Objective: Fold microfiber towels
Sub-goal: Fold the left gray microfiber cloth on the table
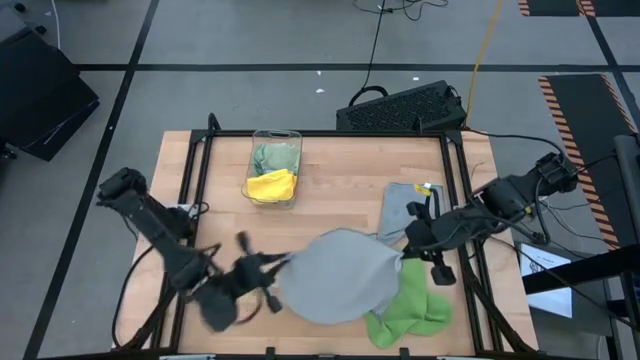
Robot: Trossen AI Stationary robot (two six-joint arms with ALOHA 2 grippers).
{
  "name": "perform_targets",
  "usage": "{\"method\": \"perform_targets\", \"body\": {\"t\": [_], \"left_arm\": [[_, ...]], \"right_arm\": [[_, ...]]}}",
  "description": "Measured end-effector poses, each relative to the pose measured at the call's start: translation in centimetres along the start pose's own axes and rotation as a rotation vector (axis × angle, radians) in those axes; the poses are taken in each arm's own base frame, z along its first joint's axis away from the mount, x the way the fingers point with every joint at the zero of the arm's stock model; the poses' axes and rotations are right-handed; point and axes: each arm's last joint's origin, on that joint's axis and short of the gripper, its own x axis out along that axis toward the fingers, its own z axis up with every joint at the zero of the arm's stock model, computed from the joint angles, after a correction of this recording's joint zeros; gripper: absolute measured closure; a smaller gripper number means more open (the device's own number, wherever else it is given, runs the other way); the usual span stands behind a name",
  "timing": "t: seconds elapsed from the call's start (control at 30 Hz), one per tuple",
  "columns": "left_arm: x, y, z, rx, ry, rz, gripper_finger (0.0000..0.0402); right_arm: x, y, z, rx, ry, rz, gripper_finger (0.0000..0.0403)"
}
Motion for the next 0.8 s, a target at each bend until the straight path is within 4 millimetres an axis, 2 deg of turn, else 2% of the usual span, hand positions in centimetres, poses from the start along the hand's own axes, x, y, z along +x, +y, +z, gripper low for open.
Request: {"method": "perform_targets", "body": {"t": [0.1, 0.17, 0.23, 0.33, 0.4, 0.47, 0.53, 0.63, 0.8], "left_arm": [[2.4, 0.9, 0.7, -0.130, 0.147, -0.259, 0.0395], [3.5, 1.3, 0.8, -0.133, 0.209, -0.377, 0.0397], [4.4, 2.1, 0.6, -0.098, 0.275, -0.426, 0.0392], [4.8, 4.8, 1.0, -0.131, 0.376, -0.413, 0.0386], [4.6, 6.5, 1.3, -0.177, 0.451, -0.400, 0.0386], [4.1, 6.8, 1.6, -0.202, 0.474, -0.450, 0.0393], [2.9, 6.2, 2.4, -0.221, 0.436, -0.565, 0.0396], [0.9, 5.3, 4.6, -0.276, 0.340, -0.666, 0.0393], [-1.7, 4.0, 6.7, -0.253, 0.339, -0.610, 0.0397]], "right_arm": [[0.0, -0.4, -0.3, 0.006, 0.034, -0.023, 0.0403], [0.0, -0.6, -0.4, 0.005, 0.054, -0.033, 0.0403], [0.0, -0.7, -0.6, 0.004, 0.071, -0.042, 0.0403], [0.2, -0.8, -0.8, 0.010, 0.075, -0.072, 0.0403], [0.5, -0.7, -1.2, 0.019, 0.086, -0.079, 0.0403], [0.7, -0.6, -1.7, 0.046, 0.101, -0.071, 0.0403], [1.0, -0.1, -1.8, 0.071, 0.100, -0.049, 0.0403], [1.0, 0.8, -2.0, 0.095, 0.103, -0.026, 0.0401], [0.9, 1.8, -2.4, 0.174, 0.110, 0.001, 0.0401]]}}
